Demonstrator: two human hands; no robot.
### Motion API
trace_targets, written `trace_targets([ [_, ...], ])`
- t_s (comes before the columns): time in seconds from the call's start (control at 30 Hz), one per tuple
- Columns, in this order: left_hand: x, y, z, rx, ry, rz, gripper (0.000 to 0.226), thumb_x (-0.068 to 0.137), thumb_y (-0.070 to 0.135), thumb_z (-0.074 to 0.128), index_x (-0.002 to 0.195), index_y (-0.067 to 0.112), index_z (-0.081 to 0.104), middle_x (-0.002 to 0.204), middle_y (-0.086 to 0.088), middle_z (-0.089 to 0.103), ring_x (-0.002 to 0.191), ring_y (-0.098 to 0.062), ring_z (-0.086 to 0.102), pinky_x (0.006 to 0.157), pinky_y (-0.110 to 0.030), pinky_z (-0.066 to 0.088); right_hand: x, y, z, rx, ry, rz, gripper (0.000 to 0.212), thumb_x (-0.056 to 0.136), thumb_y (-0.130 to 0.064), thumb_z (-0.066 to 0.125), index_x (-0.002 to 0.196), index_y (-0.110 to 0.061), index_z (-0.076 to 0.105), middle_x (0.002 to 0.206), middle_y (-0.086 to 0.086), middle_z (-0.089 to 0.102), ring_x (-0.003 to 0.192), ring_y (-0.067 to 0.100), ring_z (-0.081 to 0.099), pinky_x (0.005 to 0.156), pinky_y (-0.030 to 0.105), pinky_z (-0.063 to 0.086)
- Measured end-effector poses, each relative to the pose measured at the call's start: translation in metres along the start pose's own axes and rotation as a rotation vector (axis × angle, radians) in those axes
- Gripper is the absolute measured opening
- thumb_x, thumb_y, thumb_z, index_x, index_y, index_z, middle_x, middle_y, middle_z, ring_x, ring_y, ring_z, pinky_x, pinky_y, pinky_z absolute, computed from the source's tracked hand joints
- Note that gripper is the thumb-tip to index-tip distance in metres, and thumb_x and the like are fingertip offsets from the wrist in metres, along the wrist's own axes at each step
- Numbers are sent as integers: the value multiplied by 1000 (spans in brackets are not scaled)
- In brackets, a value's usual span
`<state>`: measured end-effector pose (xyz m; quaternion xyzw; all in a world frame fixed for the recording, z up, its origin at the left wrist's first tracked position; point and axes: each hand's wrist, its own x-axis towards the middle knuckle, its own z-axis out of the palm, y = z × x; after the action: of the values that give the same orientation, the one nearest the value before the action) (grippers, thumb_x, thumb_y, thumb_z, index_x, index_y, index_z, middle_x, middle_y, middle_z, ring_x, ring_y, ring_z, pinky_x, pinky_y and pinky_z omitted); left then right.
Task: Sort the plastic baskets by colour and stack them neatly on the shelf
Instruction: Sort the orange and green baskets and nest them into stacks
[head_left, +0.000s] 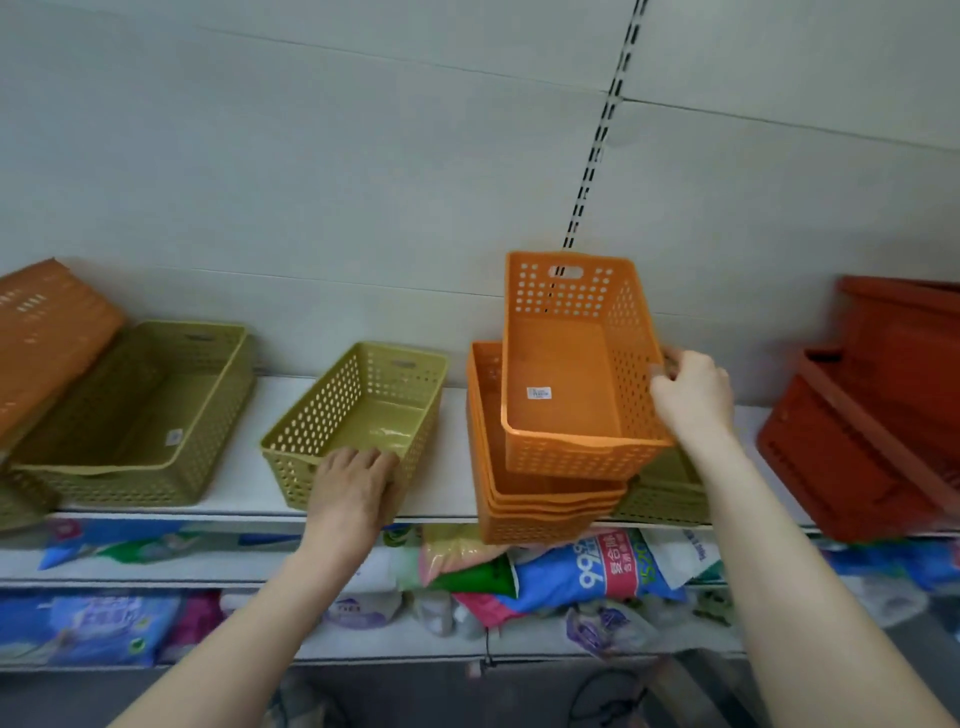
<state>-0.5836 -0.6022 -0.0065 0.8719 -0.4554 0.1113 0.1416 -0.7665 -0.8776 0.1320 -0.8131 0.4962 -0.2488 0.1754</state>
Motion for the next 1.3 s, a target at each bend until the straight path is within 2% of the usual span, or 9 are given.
trace_targets([
  [0.13,0,21,11,12,-137,-123,50,59,17,84,104,11,64,90,-12,64,77,-33,58,69,-41,52,5,13,10,59,-87,-50,35,95,-19,52,128,-17,62,119,16,69,110,35,64,94,41,48],
  [0.27,11,75,-5,-319,-90,-160,59,85,20,61,139,7,43,133,-16,53,116,-30,53,97,-37,44,13,24,26,81,-189,-59,35,97,-20,49,130,-18,60,121,13,69,109,34,63,91,38,48],
  [0.37,27,113,-17,-901,-284,-436,44,99,50,30,131,28,51,130,10,52,115,-9,50,94,-23,35,13,27,40,33,-256,-47,34,98,-15,47,130,-14,59,121,14,68,110,34,63,87,32,46],
  [0.5,41,119,4,-1344,-404,-666,69,73,88,25,114,45,61,125,14,62,115,-9,57,103,-36,42,11,36,62,-30,-357,-73,27,95,-16,43,109,-19,66,105,13,71,95,35,65,81,34,51],
  [0.63,51,118,15,-1281,-396,-833,76,85,70,41,144,23,38,143,-3,52,125,-23,53,108,-46,40,13,43,79,-64,-482,-85,17,96,-25,42,92,-22,58,91,7,66,82,28,61,76,37,50],
  [0.73,56,126,16,-1178,-398,-784,49,99,43,35,138,16,46,134,-3,56,121,-25,55,102,-36,42,12,45,86,-13,-553,-56,12,97,-32,42,105,-23,45,87,4,57,82,27,57,74,36,43],
  [0.93,59,124,15,-1110,-318,-747,41,101,38,32,129,18,54,125,-8,64,110,-26,61,99,-43,47,16,43,104,-17,-545,-42,40,96,-27,49,132,-15,36,110,15,64,100,35,63,76,36,45],
  [1.1,55,88,9,-641,-107,-565,35,99,31,41,122,17,64,117,-7,69,107,-26,62,84,-32,47,12,22,123,-74,-482,-63,32,94,-11,42,126,-13,38,110,16,62,100,37,62,73,35,44],
  [1.3,28,-20,19,-81,11,-634,55,85,10,57,138,3,44,142,-22,46,133,-42,37,112,-47,28,16,5,136,-52,-487,-76,33,96,-35,43,123,-17,40,109,18,65,96,37,64,77,38,49],
])
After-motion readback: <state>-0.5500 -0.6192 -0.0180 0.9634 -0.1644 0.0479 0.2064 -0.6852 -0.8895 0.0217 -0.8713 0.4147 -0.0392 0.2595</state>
